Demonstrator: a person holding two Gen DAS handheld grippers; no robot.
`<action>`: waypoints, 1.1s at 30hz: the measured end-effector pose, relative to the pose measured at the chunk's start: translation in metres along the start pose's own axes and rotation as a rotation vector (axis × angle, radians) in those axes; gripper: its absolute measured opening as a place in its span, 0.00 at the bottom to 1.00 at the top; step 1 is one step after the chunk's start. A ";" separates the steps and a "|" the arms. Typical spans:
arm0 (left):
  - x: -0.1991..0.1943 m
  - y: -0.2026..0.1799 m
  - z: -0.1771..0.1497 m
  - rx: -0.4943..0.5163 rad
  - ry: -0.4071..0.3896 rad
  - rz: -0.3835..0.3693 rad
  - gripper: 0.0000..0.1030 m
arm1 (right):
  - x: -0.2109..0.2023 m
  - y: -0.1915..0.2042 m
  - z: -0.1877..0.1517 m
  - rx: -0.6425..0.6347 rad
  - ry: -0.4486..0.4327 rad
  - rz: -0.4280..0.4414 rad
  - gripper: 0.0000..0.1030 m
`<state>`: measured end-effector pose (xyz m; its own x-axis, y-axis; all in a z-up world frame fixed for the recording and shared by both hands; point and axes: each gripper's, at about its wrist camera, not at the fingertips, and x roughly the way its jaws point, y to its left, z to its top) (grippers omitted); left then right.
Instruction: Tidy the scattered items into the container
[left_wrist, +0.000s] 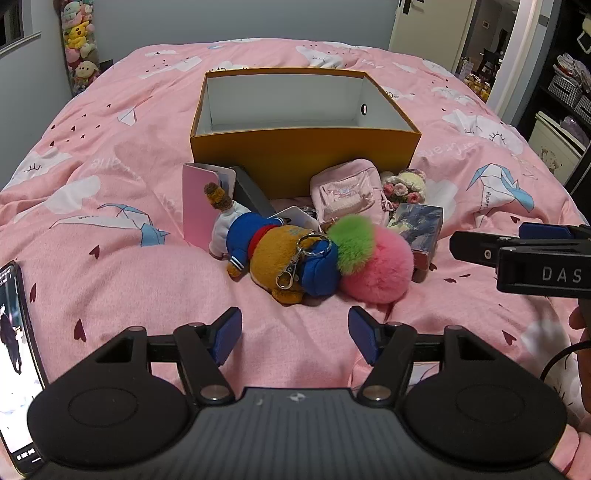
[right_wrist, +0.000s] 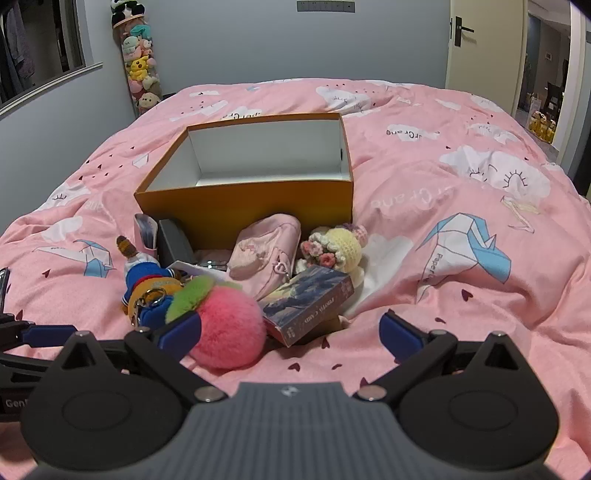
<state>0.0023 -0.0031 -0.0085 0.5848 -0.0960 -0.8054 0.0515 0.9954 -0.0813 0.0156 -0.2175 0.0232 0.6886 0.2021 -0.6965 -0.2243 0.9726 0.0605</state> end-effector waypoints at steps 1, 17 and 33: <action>0.000 0.000 0.000 0.000 0.000 0.000 0.73 | 0.000 0.000 0.000 0.001 0.001 0.001 1.00; 0.000 0.000 0.000 0.001 0.000 -0.002 0.74 | 0.003 -0.002 0.000 0.006 0.007 0.004 1.00; 0.008 0.010 0.019 0.009 -0.022 -0.014 0.69 | 0.029 -0.003 0.017 -0.070 0.030 0.105 0.87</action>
<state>0.0232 0.0063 -0.0050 0.6014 -0.1096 -0.7914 0.0671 0.9940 -0.0866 0.0479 -0.2130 0.0152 0.6379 0.2979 -0.7102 -0.3422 0.9358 0.0853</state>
